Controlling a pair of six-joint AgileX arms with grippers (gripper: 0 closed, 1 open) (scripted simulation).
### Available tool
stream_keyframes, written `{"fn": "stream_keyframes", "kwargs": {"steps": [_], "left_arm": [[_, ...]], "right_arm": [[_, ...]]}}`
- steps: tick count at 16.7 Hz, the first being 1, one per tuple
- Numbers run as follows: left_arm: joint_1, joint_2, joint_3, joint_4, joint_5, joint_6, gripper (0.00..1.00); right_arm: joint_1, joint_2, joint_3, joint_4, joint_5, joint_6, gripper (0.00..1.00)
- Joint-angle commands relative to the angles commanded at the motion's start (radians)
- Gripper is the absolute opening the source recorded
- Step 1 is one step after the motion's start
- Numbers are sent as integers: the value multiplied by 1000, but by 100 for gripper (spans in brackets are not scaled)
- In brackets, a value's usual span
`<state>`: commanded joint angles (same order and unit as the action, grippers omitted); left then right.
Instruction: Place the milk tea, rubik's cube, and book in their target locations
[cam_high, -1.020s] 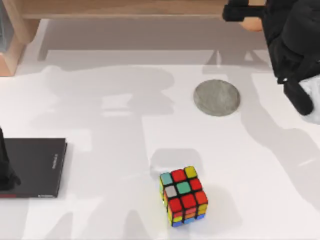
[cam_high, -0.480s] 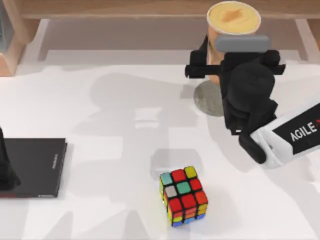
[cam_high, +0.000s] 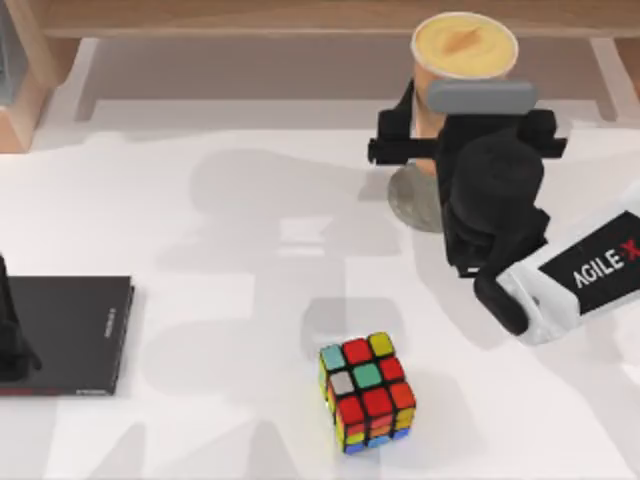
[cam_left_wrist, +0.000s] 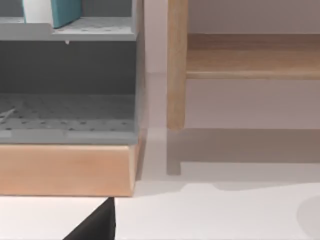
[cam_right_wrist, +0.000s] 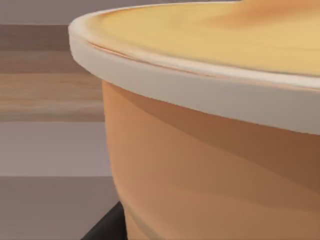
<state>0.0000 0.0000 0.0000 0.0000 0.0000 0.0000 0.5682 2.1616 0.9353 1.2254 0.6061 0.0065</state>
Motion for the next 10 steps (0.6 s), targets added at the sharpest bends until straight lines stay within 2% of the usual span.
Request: {"fn": "stream_keyframes", "kwargs": {"steps": [10], "left_arm": [[0,0,0,0,0,0,100]], "right_arm": [[3,96,-2,95,4,-4,0]]}}
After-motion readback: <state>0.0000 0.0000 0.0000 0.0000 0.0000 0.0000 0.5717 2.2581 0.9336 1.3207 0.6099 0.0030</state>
